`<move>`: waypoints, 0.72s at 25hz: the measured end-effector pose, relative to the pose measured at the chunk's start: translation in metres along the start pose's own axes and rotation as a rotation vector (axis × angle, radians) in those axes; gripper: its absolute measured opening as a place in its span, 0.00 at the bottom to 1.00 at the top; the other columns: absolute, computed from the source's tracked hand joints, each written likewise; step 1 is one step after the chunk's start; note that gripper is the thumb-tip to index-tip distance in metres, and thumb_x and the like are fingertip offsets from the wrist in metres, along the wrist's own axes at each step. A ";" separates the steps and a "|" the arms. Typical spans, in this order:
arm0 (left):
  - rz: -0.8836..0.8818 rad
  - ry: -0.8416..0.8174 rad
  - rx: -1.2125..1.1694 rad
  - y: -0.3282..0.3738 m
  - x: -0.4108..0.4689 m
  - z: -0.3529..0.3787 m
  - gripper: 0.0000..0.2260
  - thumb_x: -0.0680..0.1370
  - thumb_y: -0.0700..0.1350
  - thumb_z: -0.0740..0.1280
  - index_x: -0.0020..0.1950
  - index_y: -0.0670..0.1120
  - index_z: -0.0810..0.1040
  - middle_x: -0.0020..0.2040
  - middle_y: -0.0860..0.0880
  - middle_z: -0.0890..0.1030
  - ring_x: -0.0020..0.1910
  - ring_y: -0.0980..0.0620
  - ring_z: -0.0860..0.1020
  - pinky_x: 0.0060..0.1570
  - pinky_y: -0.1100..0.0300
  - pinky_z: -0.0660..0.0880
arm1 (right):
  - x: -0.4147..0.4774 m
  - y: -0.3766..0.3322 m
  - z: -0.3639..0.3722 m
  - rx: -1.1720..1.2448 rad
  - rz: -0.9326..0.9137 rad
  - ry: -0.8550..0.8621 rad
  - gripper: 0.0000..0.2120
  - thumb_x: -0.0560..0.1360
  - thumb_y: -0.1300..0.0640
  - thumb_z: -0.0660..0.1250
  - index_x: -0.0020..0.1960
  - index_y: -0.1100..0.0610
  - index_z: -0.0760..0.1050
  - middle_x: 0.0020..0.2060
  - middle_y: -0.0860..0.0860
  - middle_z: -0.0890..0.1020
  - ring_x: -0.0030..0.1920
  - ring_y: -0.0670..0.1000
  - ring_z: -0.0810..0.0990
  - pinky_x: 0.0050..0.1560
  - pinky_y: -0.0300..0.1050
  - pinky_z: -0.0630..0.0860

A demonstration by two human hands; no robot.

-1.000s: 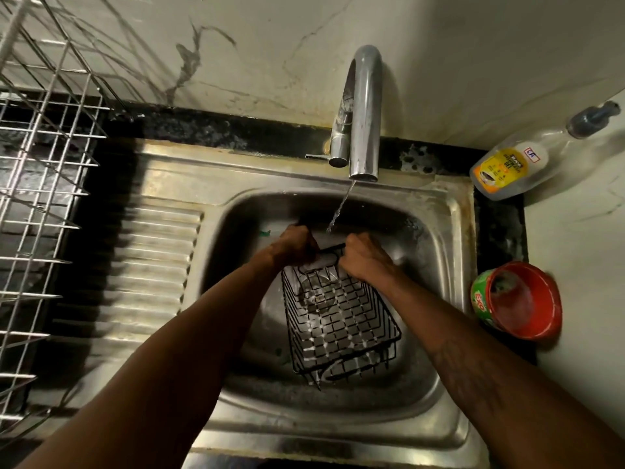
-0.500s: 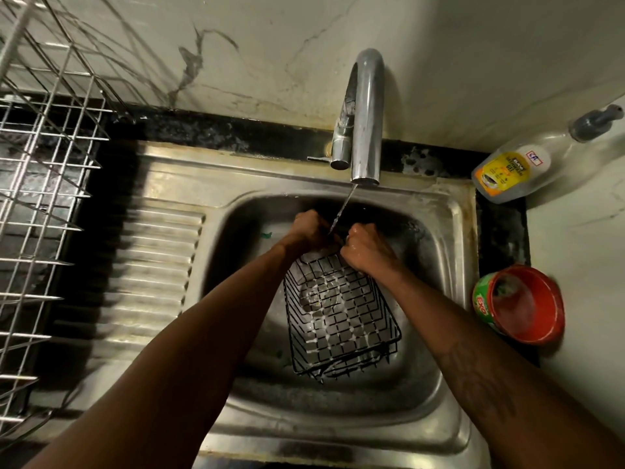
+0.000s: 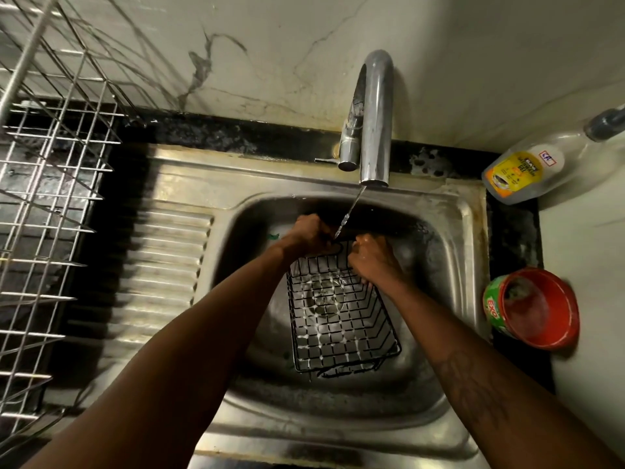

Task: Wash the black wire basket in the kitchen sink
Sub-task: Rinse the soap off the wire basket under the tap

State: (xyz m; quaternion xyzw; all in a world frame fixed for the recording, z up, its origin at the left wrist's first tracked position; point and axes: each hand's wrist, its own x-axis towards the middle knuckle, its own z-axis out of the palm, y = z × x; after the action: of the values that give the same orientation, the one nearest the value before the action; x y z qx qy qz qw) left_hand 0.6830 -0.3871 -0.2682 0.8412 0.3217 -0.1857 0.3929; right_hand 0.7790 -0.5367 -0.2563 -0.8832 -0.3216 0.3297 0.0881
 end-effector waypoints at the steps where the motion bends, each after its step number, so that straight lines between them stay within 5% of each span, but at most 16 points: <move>1: 0.009 0.011 0.008 -0.003 0.001 0.000 0.09 0.76 0.39 0.73 0.55 0.44 0.85 0.52 0.49 0.83 0.51 0.53 0.80 0.49 0.66 0.73 | 0.000 0.001 0.000 -0.054 -0.017 0.010 0.13 0.75 0.54 0.66 0.58 0.56 0.78 0.55 0.57 0.79 0.49 0.58 0.80 0.47 0.47 0.77; 5: 0.046 0.040 0.045 -0.004 0.000 0.003 0.07 0.75 0.39 0.73 0.53 0.44 0.86 0.51 0.47 0.85 0.49 0.54 0.81 0.49 0.66 0.75 | -0.007 -0.005 -0.004 -0.308 -0.096 0.151 0.09 0.77 0.54 0.66 0.54 0.56 0.80 0.49 0.55 0.81 0.49 0.57 0.80 0.47 0.50 0.78; 8: 0.084 0.070 0.086 0.000 0.001 0.000 0.06 0.76 0.43 0.73 0.51 0.44 0.86 0.48 0.47 0.85 0.46 0.54 0.80 0.52 0.60 0.79 | 0.001 -0.008 0.000 -0.186 -0.186 0.115 0.12 0.76 0.63 0.64 0.55 0.54 0.81 0.50 0.53 0.82 0.48 0.56 0.81 0.47 0.52 0.81; 13: 0.111 0.126 0.078 0.001 0.003 -0.010 0.05 0.75 0.42 0.72 0.48 0.45 0.87 0.48 0.46 0.86 0.50 0.48 0.82 0.53 0.56 0.79 | 0.021 -0.008 -0.001 -0.005 -0.181 0.058 0.14 0.73 0.64 0.62 0.49 0.52 0.83 0.42 0.51 0.83 0.40 0.53 0.82 0.41 0.50 0.82; 18: 0.092 0.103 0.039 0.004 0.002 -0.011 0.05 0.74 0.38 0.72 0.48 0.42 0.86 0.48 0.45 0.86 0.51 0.49 0.83 0.54 0.56 0.81 | 0.022 -0.008 -0.006 -0.038 -0.195 -0.011 0.18 0.74 0.70 0.64 0.55 0.53 0.84 0.48 0.53 0.84 0.46 0.54 0.83 0.43 0.44 0.80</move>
State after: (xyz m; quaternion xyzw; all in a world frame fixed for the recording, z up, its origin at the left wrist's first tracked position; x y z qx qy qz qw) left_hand 0.6879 -0.3800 -0.2606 0.8711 0.2990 -0.1302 0.3673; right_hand 0.7913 -0.5167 -0.2606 -0.8474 -0.4128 0.3182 0.1013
